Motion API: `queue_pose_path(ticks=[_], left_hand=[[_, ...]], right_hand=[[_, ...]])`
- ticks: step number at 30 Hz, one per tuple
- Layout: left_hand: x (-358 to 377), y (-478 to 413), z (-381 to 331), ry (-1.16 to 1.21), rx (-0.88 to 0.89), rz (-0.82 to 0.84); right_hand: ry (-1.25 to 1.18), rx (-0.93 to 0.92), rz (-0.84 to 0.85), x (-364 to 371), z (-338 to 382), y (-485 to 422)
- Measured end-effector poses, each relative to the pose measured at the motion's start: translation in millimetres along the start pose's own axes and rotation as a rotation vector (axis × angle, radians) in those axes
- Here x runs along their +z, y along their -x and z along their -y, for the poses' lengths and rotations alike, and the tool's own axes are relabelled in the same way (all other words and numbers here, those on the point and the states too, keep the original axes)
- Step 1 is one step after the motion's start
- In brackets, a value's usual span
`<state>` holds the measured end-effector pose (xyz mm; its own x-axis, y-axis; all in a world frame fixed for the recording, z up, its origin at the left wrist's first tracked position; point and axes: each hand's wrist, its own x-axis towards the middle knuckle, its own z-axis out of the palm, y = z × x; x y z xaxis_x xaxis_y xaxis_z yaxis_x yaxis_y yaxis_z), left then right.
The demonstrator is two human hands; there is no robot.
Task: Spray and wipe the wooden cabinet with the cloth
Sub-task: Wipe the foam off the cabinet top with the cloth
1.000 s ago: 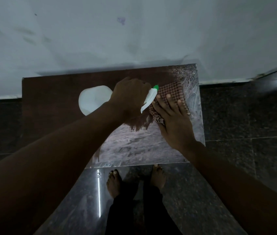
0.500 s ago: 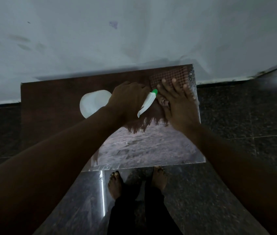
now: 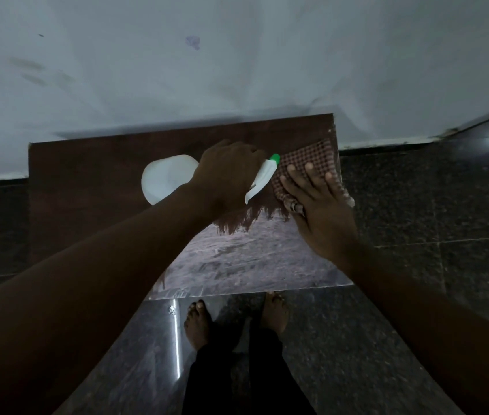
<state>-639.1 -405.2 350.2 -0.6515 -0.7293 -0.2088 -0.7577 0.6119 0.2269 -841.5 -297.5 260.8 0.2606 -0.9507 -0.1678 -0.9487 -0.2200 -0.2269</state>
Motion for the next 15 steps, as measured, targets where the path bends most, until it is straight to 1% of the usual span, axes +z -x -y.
queue_pose_path(ticks=[5, 8, 11, 15], left_hand=[[0, -2, -3, -0.010, 0.009, 0.007], [1, -1, -5, -0.009, 0.006, 0.004], [0, -1, -5, -0.004, 0.000, 0.021], [-2, -1, -9, 0.050, -0.003, 0.019]], right_hand=[[-0.063, 0.084, -0.047, -14, -18, -47], [-0.066, 0.092, -0.065, -16, -24, -58], [-0.055, 0.075, -0.054, -12, -18, -35], [-0.019, 0.026, 0.015, -2, -9, 12]])
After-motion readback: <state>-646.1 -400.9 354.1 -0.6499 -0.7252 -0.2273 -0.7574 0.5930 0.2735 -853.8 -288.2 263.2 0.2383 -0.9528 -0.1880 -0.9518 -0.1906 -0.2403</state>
